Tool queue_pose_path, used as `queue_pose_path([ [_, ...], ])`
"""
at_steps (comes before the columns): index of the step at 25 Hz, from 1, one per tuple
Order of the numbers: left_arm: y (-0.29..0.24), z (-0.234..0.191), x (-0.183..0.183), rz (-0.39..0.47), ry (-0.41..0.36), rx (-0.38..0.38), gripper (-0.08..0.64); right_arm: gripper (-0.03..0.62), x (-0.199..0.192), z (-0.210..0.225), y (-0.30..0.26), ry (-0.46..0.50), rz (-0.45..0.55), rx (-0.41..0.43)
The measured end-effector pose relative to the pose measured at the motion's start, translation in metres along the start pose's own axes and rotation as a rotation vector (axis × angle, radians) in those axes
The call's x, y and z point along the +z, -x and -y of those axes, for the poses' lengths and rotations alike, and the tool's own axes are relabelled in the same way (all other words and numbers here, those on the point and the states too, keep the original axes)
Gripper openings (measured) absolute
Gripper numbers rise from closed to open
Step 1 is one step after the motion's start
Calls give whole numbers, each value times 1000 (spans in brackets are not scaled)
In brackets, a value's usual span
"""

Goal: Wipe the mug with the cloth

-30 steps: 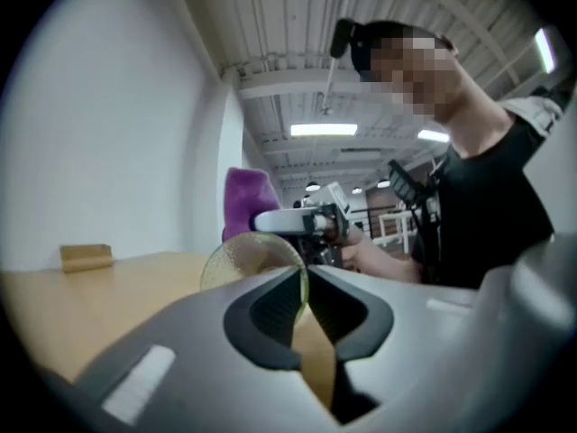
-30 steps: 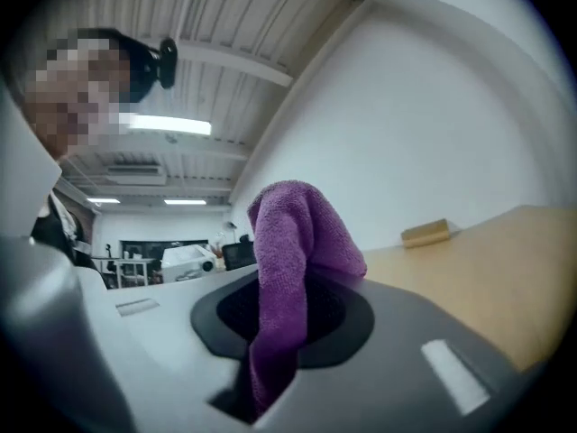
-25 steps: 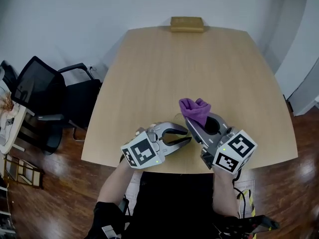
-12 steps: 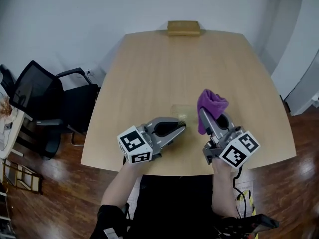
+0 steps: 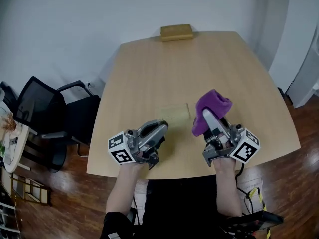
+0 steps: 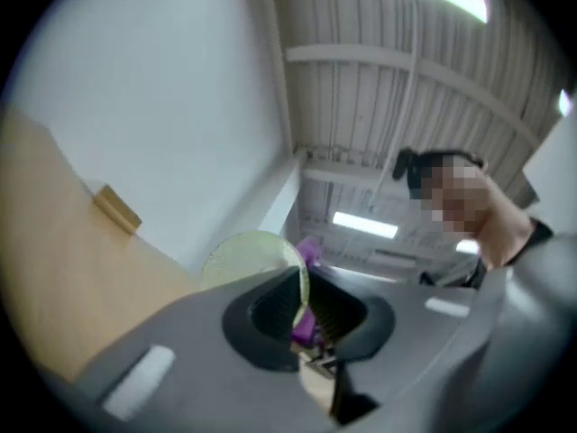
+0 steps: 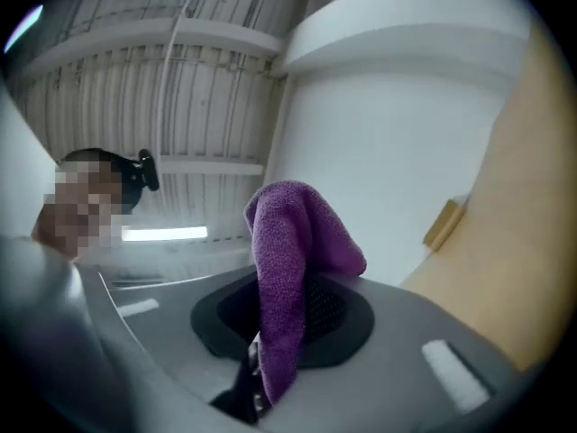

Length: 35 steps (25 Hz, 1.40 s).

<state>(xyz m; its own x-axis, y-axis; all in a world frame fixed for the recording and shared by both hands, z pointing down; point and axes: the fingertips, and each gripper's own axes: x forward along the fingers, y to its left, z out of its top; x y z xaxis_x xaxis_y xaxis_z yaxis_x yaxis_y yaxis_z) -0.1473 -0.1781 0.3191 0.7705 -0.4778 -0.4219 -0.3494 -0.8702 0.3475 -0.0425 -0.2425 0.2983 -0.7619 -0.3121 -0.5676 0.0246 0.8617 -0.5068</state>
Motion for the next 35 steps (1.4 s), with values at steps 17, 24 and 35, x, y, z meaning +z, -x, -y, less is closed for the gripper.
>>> queue_pose_path([
  [17,-1,20,13,83,72,-148,43,55,-25,32,0,-10,-165,-115],
  [24,3,19,23,107,39,-144,43,55,-14,-17,-6,43,-146,37],
  [35,2,21,11,10,-46,-118,43,55,-19,40,9,32,-166,-150],
])
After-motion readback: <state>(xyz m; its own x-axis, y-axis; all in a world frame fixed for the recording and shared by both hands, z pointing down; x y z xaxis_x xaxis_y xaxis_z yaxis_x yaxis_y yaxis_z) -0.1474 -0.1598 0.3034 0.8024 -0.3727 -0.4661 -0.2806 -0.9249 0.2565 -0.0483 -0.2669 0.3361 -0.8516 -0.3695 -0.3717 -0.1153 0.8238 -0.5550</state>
